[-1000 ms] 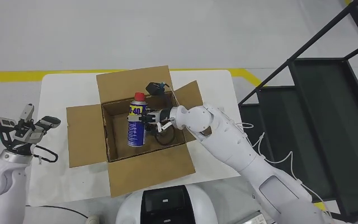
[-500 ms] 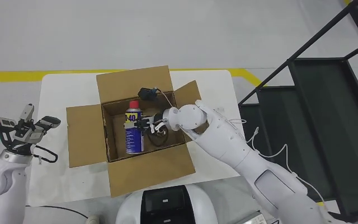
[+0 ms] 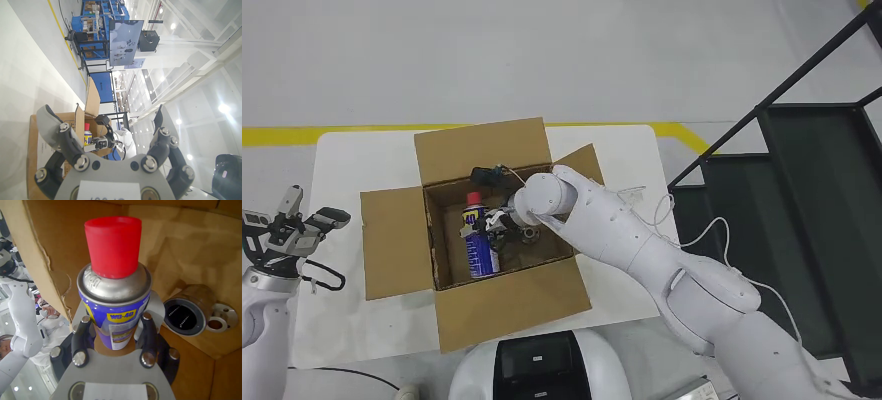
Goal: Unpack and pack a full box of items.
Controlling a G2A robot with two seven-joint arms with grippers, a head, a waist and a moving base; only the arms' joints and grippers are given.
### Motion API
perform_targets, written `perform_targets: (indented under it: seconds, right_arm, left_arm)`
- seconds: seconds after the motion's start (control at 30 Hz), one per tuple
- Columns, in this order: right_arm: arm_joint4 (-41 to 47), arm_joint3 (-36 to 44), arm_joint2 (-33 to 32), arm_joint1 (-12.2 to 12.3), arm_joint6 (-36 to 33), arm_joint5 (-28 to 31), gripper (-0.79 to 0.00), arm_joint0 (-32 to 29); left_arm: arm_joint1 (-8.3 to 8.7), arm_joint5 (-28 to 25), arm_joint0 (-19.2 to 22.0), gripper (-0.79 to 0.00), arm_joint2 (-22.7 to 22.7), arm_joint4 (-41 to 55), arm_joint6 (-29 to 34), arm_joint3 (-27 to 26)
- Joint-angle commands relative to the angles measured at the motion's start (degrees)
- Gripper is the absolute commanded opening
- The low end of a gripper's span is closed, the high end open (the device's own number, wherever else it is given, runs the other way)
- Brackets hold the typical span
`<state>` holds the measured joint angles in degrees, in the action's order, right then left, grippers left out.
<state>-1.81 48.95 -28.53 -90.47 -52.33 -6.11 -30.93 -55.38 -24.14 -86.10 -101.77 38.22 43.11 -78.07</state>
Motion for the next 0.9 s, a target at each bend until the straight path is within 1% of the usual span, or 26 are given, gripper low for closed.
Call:
perform_targets:
  seconds: [0.0, 0.03, 0.07, 0.1, 0.23, 0.37, 0.47, 0.57, 0.63, 0.73, 0.87]
  right_arm:
    - [0.9, -2.2, 0.7, -1.1, -0.5, 0.6, -0.785, 0.5]
    - [1.2, -3.4, 1.1, -1.7, -0.5, 0.8, -0.785, 0.8]
    - [1.5, -4.4, 1.4, -2.2, -0.7, 1.1, -0.425, 1.1]
    - [1.7, -5.5, 1.7, -2.7, -0.8, 1.4, 0.000, 1.4]
    - [2.6, -9.5, 1.9, -4.5, -0.3, 3.0, 0.000, 2.9]
    - [2.9, -12.4, 1.9, -5.7, -0.3, 4.4, 0.000, 4.0]
    - [3.2, -13.3, 1.4, -6.1, -0.4, 5.7, 0.000, 4.6]
    - [3.9, -12.7, 0.2, -6.1, 0.0, 7.9, 0.000, 4.9]
    - [4.5, -11.5, -1.1, -5.7, 0.8, 10.3, 0.000, 4.7]
    - [4.3, -8.0, -3.8, -4.3, 2.7, 13.5, 0.000, 3.9]
    - [1.1, 0.6, -8.3, -1.0, 4.4, 14.8, 0.000, 0.6]
  left_arm:
    - [0.00, 0.0, 0.0, 0.000, 0.0, 0.0, 0.0, 0.0]
    - [0.00, 0.0, 0.0, 0.000, 0.0, 0.0, 0.0, 0.0]
    - [0.00, 0.0, 0.0, 0.000, 0.0, 0.0, 0.0, 0.0]
    - [0.00, 0.0, 0.0, 0.000, 0.0, 0.0, 0.0, 0.0]
    - [0.00, 0.0, 0.0, 0.000, 0.0, 0.0, 0.0, 0.0]
    - [0.00, 0.0, 0.0, 0.000, 0.0, 0.0, 0.0, 0.0]
    - [0.00, 0.0, 0.0, 0.000, 0.0, 0.0, 0.0, 0.0]
    - [0.00, 0.0, 0.0, 0.000, 0.0, 0.0, 0.0, 0.0]
    - [0.00, 0.0, 0.0, 0.000, 0.0, 0.0, 0.0, 0.0]
    - [0.00, 0.0, 0.0, 0.000, 0.0, 0.0, 0.0, 0.0]
    - [0.00, 0.0, 0.0, 0.000, 0.0, 0.0, 0.0, 0.0]
